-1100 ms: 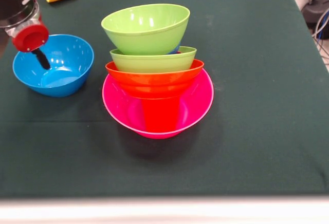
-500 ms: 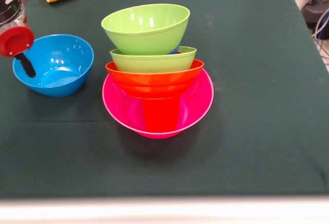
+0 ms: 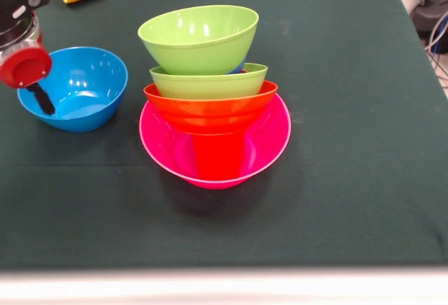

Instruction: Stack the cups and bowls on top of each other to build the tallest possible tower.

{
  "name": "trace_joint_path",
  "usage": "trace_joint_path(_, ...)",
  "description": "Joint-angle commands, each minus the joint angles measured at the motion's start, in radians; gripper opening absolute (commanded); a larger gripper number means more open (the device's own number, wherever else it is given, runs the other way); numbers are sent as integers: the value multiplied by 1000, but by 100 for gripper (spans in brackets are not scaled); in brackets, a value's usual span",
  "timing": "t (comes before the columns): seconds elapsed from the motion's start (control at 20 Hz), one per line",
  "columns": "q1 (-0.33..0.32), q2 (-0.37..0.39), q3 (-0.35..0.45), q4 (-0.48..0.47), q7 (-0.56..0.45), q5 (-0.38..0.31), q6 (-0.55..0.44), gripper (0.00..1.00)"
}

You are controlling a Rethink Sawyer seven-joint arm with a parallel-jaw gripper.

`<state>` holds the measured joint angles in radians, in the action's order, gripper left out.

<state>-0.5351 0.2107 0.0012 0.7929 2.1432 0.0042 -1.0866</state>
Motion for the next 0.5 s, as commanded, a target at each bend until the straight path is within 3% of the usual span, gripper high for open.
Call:
trace_joint_path(0.05, 41, -51, 87, 87, 0, -6, 90, 100)
trace_joint_path(0.5, 30, -73, 88, 113, -19, -15, 149, 100)
